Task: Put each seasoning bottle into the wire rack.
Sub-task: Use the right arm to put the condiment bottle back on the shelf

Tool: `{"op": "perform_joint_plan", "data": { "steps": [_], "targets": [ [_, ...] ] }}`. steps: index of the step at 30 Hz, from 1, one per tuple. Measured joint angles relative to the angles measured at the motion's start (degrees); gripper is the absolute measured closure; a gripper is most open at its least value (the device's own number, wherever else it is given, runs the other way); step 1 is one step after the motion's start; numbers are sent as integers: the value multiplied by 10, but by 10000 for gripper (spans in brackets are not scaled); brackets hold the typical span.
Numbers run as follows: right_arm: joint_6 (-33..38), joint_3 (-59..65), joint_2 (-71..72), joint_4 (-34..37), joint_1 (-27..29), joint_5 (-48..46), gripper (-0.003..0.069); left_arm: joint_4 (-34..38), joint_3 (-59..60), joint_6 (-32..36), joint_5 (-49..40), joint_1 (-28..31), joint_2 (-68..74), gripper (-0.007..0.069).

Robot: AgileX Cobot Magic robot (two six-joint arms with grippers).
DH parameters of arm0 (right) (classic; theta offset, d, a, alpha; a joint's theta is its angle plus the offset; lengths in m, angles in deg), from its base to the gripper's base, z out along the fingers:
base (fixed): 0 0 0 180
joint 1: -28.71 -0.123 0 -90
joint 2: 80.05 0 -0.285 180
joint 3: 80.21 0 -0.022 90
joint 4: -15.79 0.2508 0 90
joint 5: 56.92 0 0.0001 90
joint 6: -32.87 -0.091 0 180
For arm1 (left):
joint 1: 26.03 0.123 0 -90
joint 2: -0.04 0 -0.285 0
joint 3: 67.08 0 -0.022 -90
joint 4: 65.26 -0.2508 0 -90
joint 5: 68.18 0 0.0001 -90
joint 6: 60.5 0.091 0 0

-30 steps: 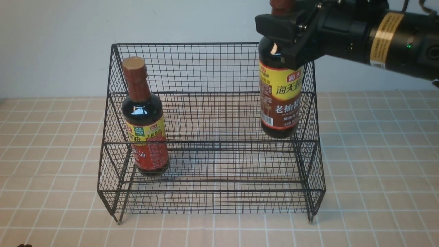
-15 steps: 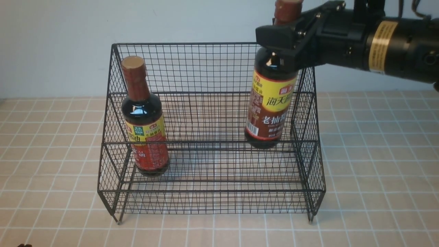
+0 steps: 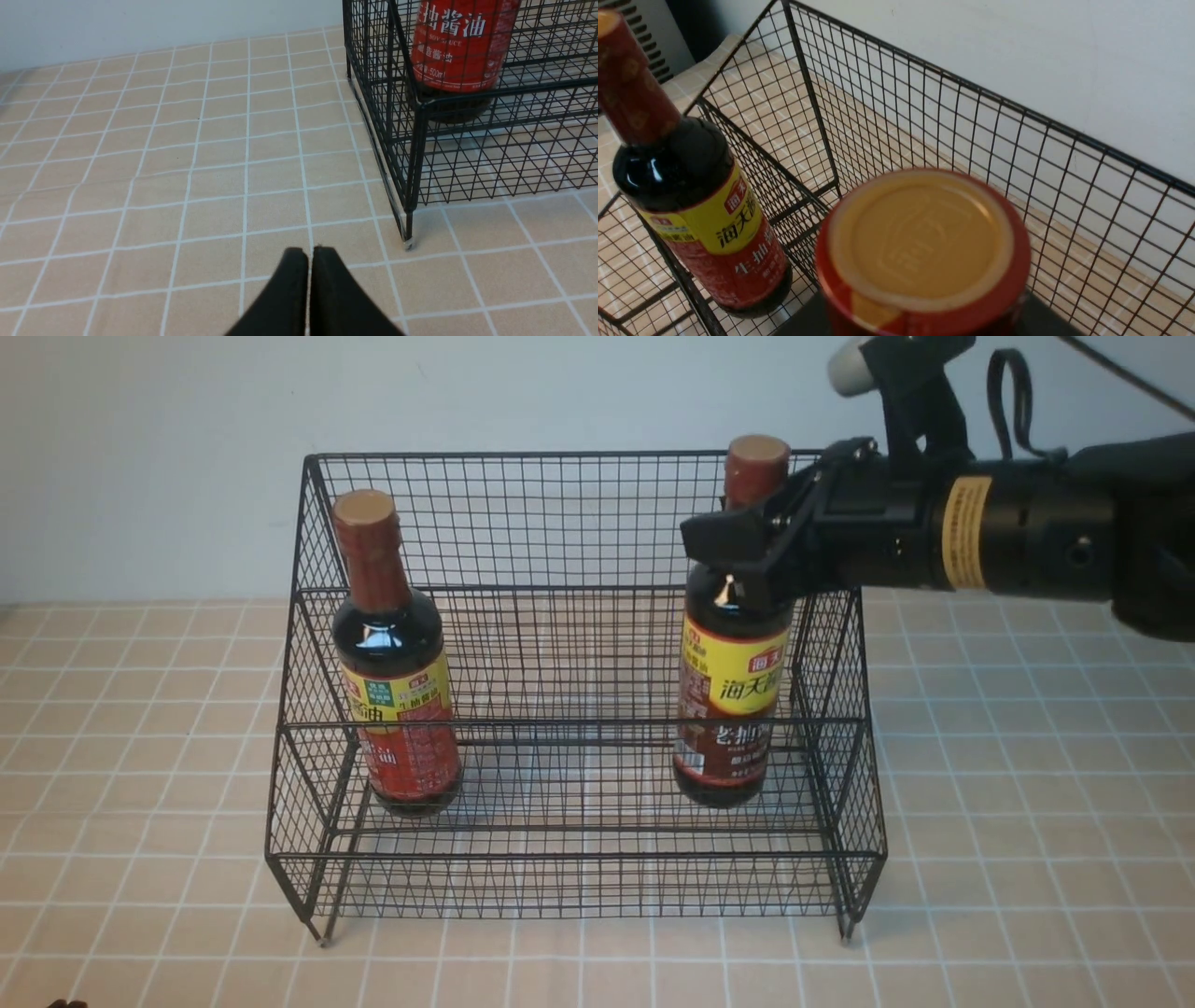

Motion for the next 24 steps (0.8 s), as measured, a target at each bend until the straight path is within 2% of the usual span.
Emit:
{"op": "perform_joint_plan", "data": {
  "steps": [7,9,11,16,21,24],
  "targets": [
    [-2,0,-18,-6,0,1,376,0,0,0,0,0,0,631],
    [-2,-2,-17,7,0,4,349,0,0,0,0,0,0,631],
    [-2,-5,-12,12,0,8,286,0,0,0,0,0,0,631],
    [-17,-7,1,12,0,9,206,0,0,0,-1,0,0,631],
    [-49,-7,54,-13,0,-7,192,0,0,0,-1,0,0,631],
    [-92,-7,102,-57,0,-24,197,0,0,0,-1,0,0,631]
  ]
}}
